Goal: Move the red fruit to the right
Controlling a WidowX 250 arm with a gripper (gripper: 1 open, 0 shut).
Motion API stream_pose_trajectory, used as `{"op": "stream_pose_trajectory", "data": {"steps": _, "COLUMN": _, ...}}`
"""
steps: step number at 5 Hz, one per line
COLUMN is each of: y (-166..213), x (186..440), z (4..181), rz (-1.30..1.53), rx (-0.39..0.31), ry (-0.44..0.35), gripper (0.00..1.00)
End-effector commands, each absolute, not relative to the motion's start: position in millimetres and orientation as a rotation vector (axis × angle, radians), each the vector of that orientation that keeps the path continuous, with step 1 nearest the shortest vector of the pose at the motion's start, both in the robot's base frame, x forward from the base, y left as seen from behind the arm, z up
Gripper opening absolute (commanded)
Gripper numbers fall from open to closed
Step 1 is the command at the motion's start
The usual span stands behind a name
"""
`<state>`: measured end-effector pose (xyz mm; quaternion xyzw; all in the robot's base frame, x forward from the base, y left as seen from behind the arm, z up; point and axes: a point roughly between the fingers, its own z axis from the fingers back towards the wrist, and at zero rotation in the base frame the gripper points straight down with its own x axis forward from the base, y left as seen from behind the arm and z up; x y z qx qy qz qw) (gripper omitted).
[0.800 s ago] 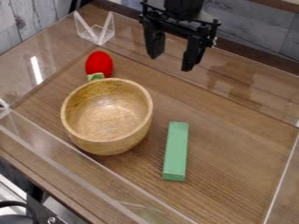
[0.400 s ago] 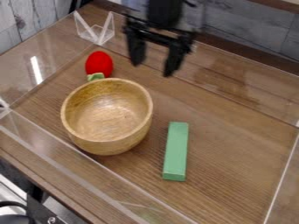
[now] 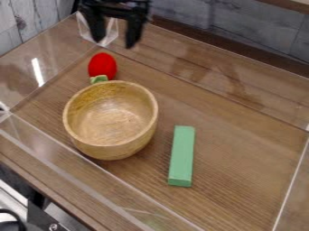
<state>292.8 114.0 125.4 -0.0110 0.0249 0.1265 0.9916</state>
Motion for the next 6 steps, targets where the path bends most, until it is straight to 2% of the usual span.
{"op": "stream_pose_trajectory", "data": {"steps": 1, "y": 141.1, "x": 310.5, "z": 140.4, "rz": 0.295, "rx": -0.003, "ry": -0.039, "gripper": 1.00}}
{"op": "stream_pose_trajectory", "data": {"steps": 6, "y": 169.6, "x": 329.3, "z": 124.6, "rz": 0.367, "rx": 0.011, "ry": -0.089, "gripper": 1.00}}
